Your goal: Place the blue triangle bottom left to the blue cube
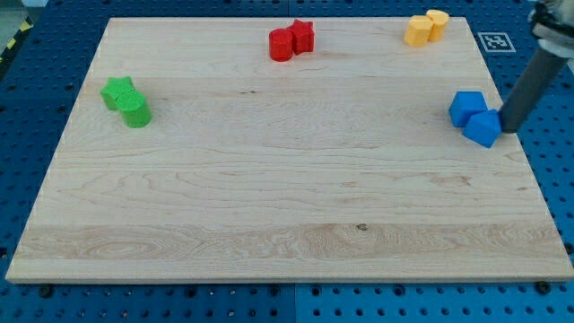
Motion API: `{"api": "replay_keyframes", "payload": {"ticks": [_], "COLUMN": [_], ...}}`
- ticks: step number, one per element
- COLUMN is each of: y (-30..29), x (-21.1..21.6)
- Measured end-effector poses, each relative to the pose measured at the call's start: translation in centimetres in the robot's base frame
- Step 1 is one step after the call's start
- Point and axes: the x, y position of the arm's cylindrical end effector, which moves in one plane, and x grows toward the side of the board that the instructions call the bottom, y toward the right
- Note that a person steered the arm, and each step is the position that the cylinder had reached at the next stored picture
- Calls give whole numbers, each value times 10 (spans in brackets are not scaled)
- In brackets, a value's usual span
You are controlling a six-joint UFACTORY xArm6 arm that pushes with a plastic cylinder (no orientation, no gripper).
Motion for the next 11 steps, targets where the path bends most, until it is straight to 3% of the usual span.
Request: {"api": "replay_keyframes", "payload": {"ticks": [2, 5, 8, 11], "y": [-16, -85, -100, -124], "x": [13, 25, -11, -1]}}
